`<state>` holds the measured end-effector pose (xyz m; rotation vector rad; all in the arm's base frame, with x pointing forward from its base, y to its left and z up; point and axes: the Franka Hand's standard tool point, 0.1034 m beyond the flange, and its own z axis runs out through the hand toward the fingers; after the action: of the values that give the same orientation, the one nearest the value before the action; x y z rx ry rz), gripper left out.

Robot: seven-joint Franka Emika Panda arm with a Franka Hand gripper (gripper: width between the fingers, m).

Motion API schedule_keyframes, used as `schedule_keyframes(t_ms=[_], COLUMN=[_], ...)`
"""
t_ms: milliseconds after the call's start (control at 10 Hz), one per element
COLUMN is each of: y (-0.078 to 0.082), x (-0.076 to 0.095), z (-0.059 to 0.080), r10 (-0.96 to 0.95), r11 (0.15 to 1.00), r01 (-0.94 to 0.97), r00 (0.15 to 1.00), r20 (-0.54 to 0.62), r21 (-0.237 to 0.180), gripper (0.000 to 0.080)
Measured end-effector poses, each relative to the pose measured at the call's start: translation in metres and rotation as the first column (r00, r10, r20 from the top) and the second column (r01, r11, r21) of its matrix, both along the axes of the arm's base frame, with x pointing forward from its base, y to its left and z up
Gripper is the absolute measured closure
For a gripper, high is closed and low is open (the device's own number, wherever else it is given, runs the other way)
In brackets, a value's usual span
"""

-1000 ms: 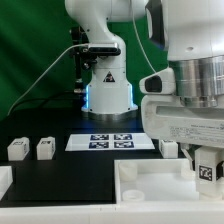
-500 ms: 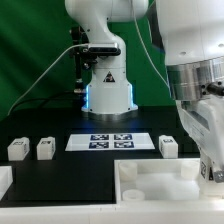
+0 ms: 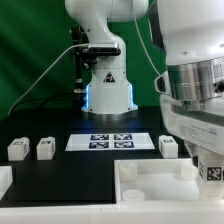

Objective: Assemble one leg

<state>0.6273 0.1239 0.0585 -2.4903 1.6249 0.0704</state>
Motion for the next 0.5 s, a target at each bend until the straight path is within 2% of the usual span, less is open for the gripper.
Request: schedule_keyframes(t_ms=[100, 200, 400, 500], y=[-0.0014, -0.0063, -0.0076, -0.0091], x=[0.0004, 0.0017, 0.0017, 0.0016], z=[0.0003, 0.0006, -0.0003, -0.0008], r10=[0.141, 0.324, 0.472, 0.619], r11=[0.99, 0.946, 0.882, 0.785], r01=[-0.141, -0.323, -0.47, -0.613], r00=[0.99, 0.944, 0.879, 0.782], r20=[0.024, 0.053, 0.073, 0.078], r21=[-0.01, -0.029, -0.049, -0.086], gripper=[0.016, 0.016, 0.0151, 0.0151])
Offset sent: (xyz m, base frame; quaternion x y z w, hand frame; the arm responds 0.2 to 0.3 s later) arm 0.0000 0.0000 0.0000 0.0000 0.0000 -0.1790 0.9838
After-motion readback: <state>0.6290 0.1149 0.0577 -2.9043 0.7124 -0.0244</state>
